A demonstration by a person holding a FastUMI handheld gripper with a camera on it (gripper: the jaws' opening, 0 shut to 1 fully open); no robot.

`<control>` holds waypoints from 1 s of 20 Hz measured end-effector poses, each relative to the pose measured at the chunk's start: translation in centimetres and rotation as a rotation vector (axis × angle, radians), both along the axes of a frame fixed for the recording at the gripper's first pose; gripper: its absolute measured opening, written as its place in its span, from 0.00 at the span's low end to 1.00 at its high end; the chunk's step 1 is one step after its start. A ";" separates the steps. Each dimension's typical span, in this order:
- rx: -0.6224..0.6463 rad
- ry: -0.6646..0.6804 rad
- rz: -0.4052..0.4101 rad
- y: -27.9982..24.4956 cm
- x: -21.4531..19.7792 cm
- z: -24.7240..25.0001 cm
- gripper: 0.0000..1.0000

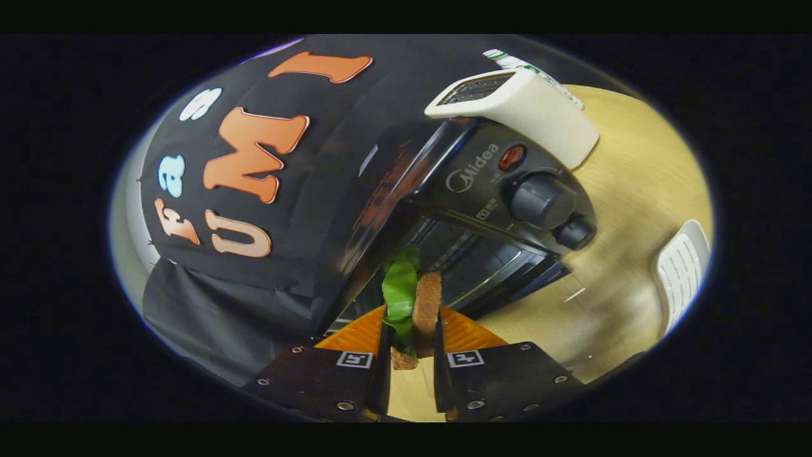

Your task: Open the toaster oven, put the food inside, and close the toaster oven door.

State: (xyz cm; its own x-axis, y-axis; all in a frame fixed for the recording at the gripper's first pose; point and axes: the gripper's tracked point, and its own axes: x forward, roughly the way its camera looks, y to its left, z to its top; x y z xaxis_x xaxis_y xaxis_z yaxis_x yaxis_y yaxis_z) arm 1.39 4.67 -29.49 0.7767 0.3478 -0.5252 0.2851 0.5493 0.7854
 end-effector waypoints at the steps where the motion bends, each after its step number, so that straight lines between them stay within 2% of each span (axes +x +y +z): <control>1: 0.003 0.001 -0.019 0.2 0.7 -0.6 0.28; 7: -0.041 -0.037 -0.119 0.1 4.1 -2.4 0.28; 11: -0.169 -0.067 -0.128 0.0 5.0 -3.1 0.30; 14: -0.325 -0.051 -0.095 -0.7 4.8 -3.3 0.41; 15: -0.382 -0.026 -0.079 -1.1 4.4 -3.7 0.48; 17: -0.414 0.001 -0.063 -1.3 4.5 -3.8 0.61; 20: -0.501 0.019 -0.033 -2.1 3.5 -3.3 0.68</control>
